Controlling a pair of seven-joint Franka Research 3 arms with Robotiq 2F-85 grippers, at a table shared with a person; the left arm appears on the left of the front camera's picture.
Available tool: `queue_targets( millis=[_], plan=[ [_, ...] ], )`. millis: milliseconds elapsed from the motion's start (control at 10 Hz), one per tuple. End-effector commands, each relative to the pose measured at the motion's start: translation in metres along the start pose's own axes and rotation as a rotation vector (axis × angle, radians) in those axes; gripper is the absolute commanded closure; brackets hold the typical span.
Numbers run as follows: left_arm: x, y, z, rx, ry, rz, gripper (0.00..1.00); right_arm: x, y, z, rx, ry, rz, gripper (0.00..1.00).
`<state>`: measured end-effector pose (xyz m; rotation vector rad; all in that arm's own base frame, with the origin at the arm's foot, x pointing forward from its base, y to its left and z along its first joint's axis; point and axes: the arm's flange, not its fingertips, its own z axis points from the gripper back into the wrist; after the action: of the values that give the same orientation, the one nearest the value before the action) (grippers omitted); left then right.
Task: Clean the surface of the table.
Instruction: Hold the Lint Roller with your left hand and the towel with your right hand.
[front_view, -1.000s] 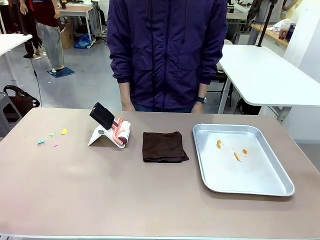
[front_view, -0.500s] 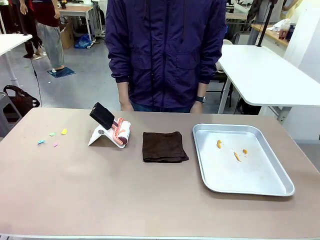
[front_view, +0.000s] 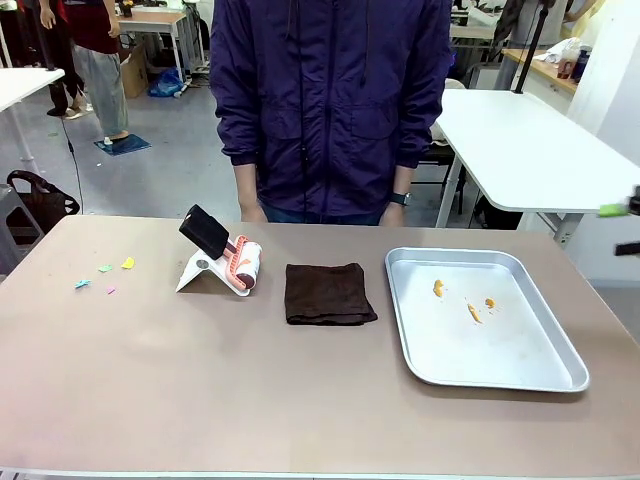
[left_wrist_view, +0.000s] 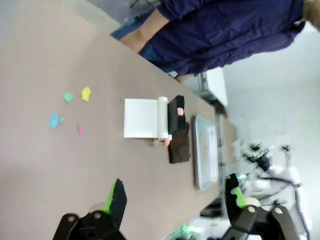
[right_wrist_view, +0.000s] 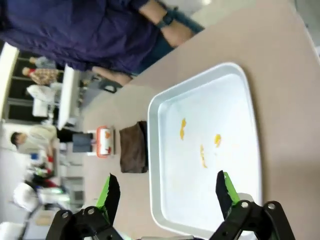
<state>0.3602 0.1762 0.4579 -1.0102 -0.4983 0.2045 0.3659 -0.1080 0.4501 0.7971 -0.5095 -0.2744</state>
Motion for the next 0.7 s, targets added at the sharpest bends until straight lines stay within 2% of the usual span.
queue_targets(
  millis=[0,300,500,600],
  plan=[
    [0.018,-0.042,-0.027,0.079,0.089,-0.138,0.0,-0.002,0.069,-0.042,-0.117,0.114,0.134,0.0],
    [0.024,-0.101,-0.101,0.131,0.207,-0.302,0.0,-0.025,0.164,-0.125,-0.228,0.276,0.342,0.0],
    [0.027,-0.126,-0.166,0.234,0.307,-0.337,0.0,-0.055,0.21,-0.184,-0.307,0.428,0.455,0.0],
    [0.026,-0.131,-0.19,0.259,0.347,-0.359,0.0,-0.072,0.223,-0.211,-0.372,0.499,0.471,0.0]
  ],
)
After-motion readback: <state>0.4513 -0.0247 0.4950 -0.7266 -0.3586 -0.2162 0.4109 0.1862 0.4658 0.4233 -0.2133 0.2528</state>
